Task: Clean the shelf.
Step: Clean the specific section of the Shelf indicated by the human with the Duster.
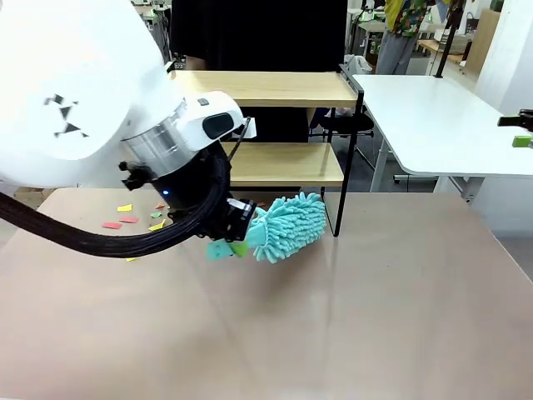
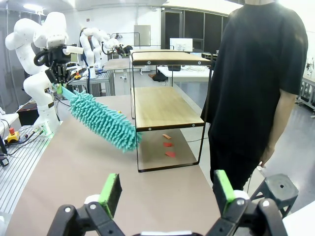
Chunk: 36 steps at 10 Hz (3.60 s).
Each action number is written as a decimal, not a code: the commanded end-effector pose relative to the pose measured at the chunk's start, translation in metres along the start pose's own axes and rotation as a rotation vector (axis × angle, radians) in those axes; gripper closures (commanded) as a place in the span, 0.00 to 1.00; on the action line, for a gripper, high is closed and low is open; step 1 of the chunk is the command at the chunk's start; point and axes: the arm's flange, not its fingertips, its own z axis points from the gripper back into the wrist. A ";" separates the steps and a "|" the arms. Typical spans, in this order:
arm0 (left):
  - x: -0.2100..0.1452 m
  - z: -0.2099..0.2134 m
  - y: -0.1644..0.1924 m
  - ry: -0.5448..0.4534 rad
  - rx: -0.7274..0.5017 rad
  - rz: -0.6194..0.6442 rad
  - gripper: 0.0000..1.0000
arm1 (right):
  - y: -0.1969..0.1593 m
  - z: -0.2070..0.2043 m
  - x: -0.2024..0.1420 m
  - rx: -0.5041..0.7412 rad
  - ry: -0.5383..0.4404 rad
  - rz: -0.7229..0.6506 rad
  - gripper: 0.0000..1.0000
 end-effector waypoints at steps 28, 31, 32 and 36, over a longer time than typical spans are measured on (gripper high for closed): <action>0.103 -0.236 -0.084 -0.268 0.284 0.234 0.87 | 0.000 -0.002 0.004 0.002 -0.001 0.007 0.00; 0.104 -0.229 -0.062 -0.226 0.336 0.295 0.87 | 0.000 -0.002 0.004 0.002 -0.001 0.007 0.00; 0.104 -0.225 -0.051 -0.214 0.337 0.307 0.87 | 0.000 -0.002 0.004 0.002 -0.001 0.007 0.00; 0.100 -0.209 -0.007 -0.178 0.385 0.343 0.87 | 0.000 -0.002 0.004 0.002 -0.001 0.007 0.00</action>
